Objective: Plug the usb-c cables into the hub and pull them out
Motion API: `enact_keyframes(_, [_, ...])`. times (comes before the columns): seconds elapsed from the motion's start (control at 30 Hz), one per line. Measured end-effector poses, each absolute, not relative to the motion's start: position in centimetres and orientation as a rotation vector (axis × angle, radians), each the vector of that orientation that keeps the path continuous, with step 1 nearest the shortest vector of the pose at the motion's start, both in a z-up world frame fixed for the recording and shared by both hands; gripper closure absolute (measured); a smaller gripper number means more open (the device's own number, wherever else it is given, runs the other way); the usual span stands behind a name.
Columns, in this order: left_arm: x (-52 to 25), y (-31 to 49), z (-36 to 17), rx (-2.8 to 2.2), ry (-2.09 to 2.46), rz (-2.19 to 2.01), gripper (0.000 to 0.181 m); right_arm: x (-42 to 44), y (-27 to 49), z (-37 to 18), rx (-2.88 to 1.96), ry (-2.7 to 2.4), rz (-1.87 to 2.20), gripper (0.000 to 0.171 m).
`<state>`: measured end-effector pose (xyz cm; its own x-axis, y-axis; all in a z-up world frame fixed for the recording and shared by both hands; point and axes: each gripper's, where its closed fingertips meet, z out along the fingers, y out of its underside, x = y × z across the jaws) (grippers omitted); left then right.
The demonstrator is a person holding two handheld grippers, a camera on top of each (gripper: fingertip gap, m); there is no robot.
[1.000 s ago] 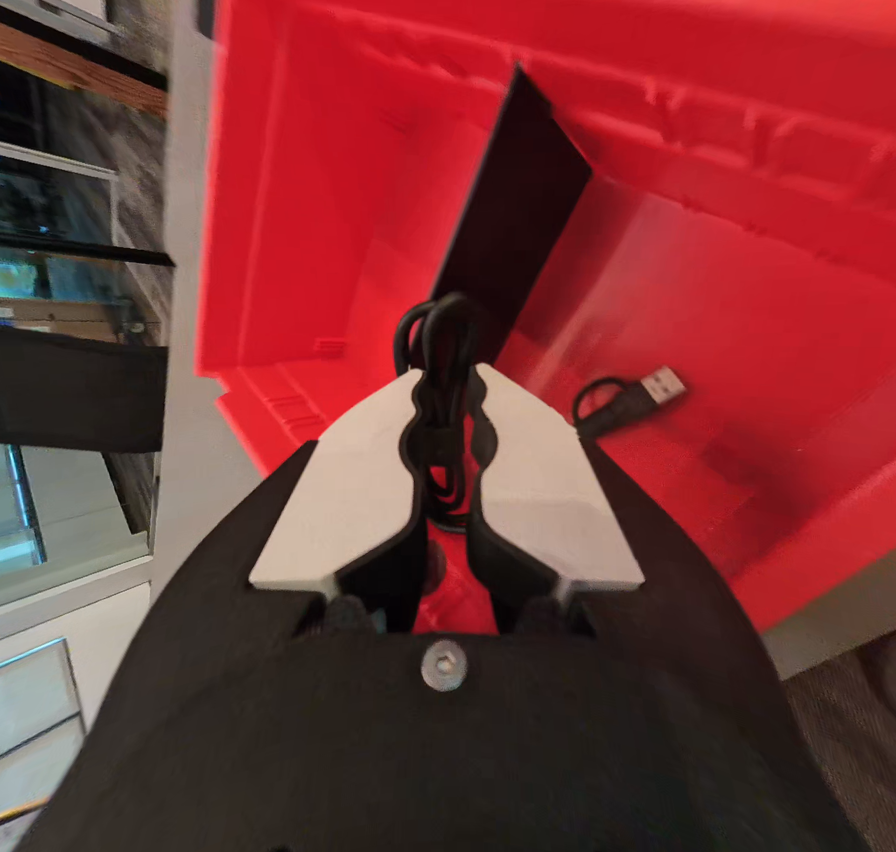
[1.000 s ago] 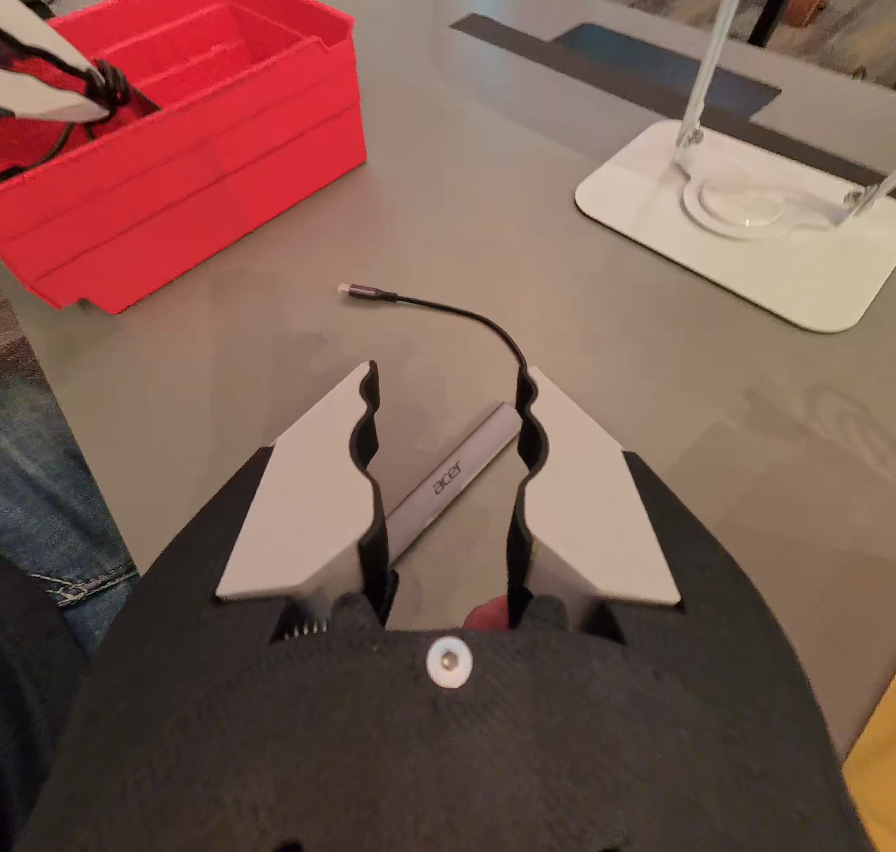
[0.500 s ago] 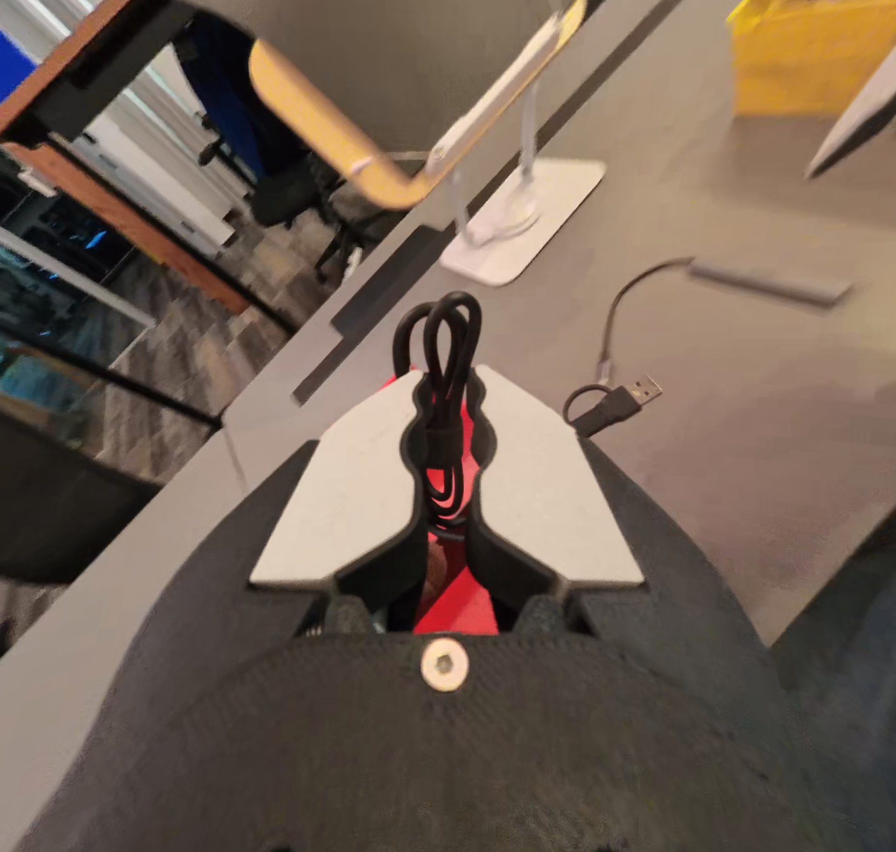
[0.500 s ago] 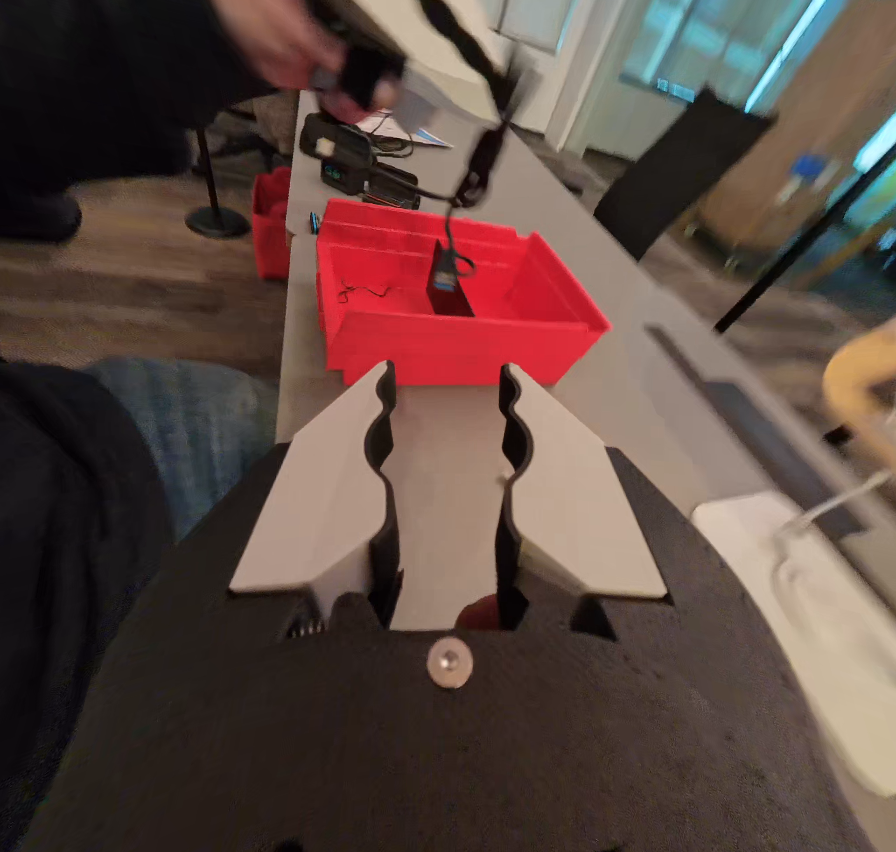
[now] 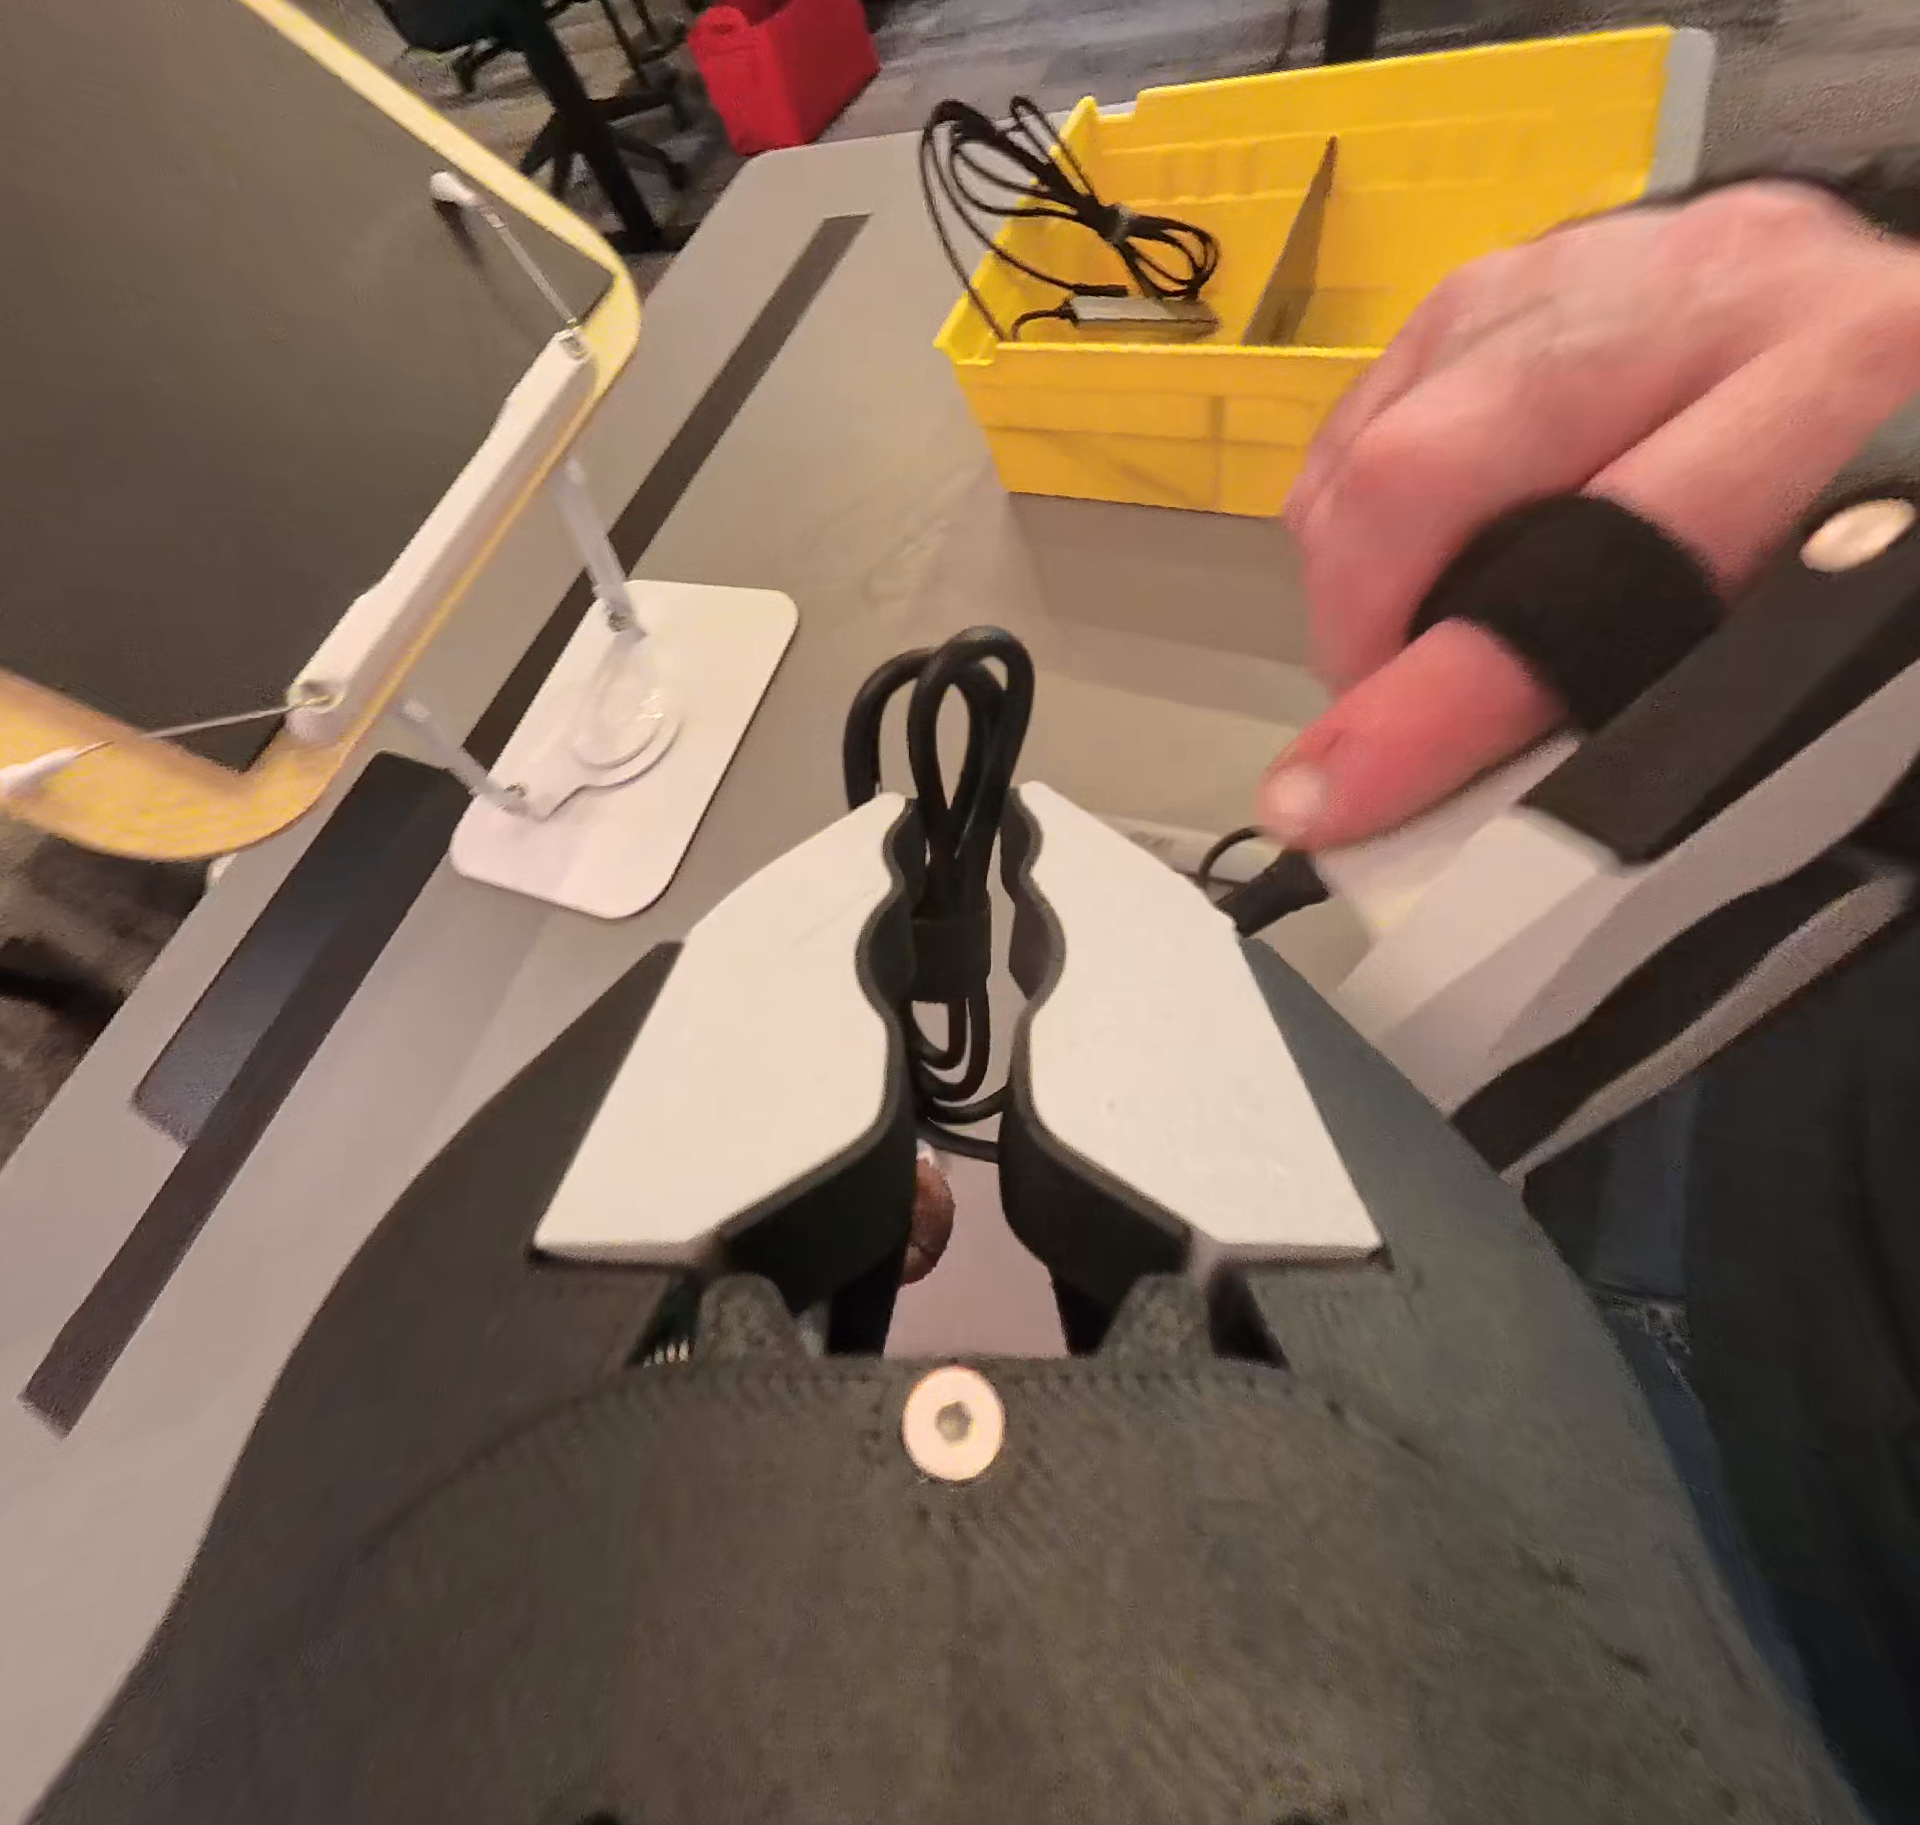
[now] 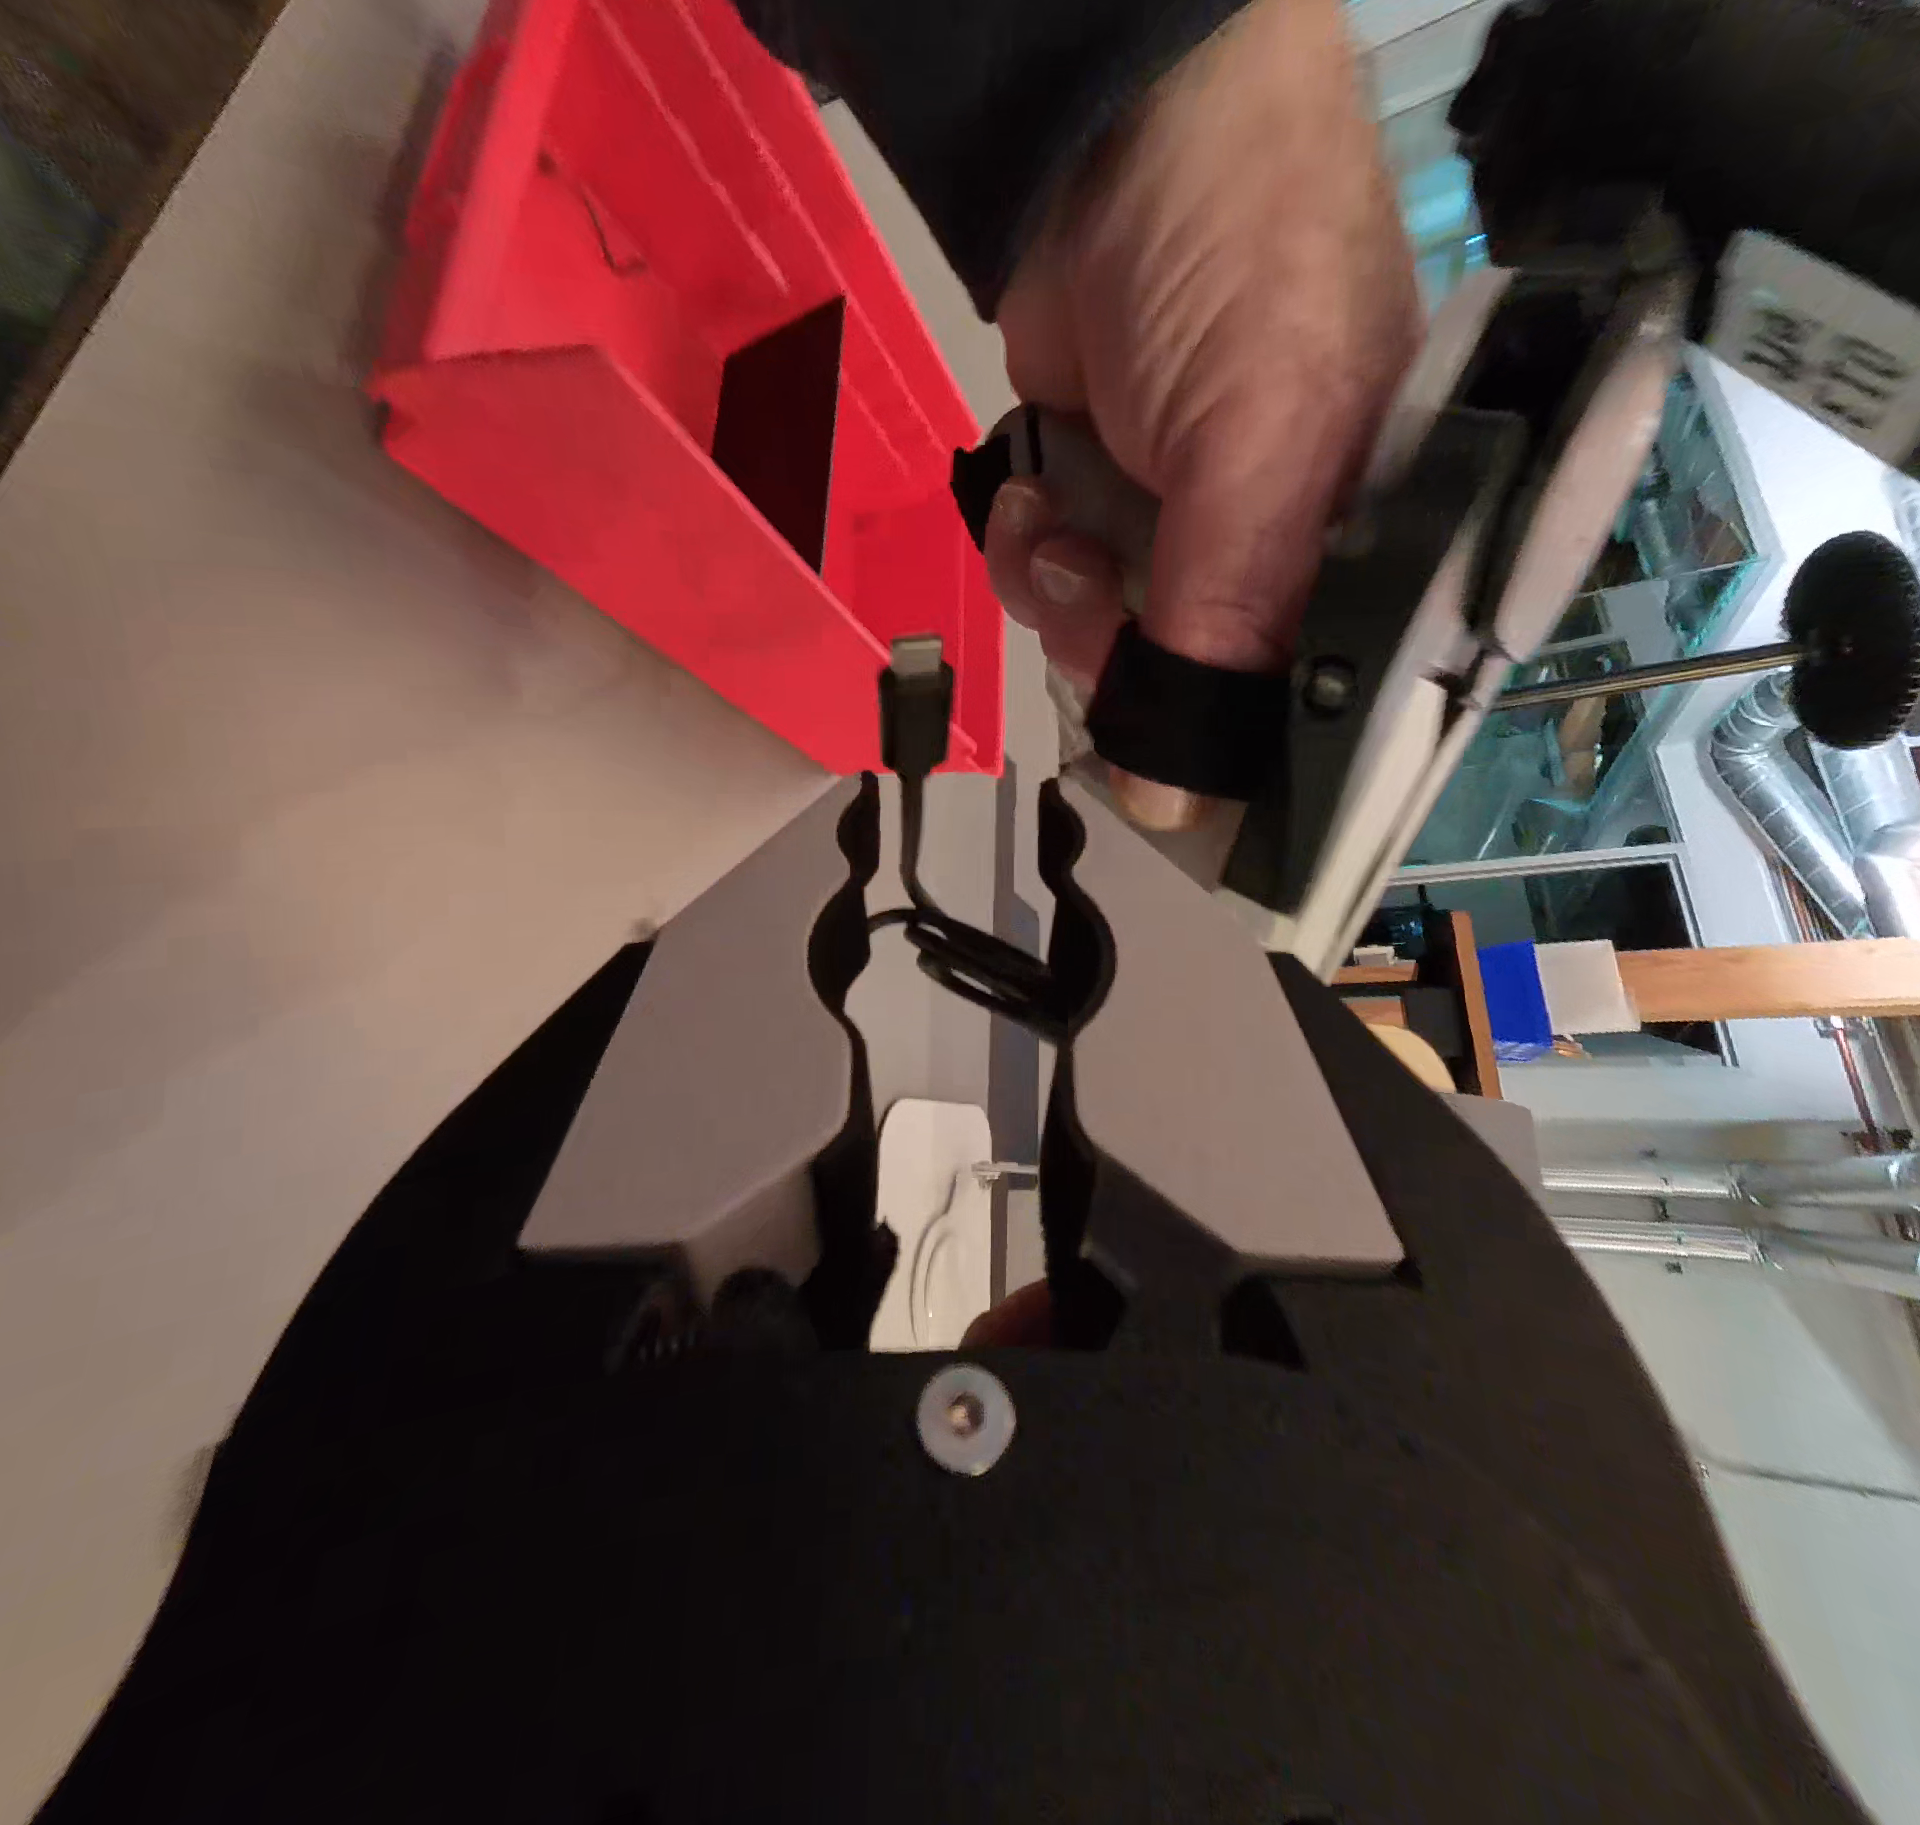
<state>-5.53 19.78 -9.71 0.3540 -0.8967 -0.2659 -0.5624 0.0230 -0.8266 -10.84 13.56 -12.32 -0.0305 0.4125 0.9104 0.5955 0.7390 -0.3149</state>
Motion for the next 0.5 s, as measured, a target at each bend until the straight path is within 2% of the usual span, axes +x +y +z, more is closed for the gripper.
enact_keyframes(0.03, [-4.8,19.8,-9.8,-1.661,1.328,-0.459,0.168,-10.9,13.9,-12.8,-0.822,-1.665,-0.185,0.149])
enact_keyframes(0.07, [-4.2,19.7,-10.0,-1.661,1.339,-0.481,0.168,-10.9,14.1,-13.2,-0.817,-1.665,-0.193,0.162])
enact_keyframes(0.4, [-2.2,21.2,-11.3,-1.701,1.3,-0.621,0.161,-8.4,15.7,-14.3,-1.022,-1.608,-0.035,0.169])
enact_keyframes(0.5, [-2.3,22.0,-12.1,-1.751,1.256,-0.648,0.138,-7.2,16.5,-15.1,-1.107,-1.576,-0.004,0.169])
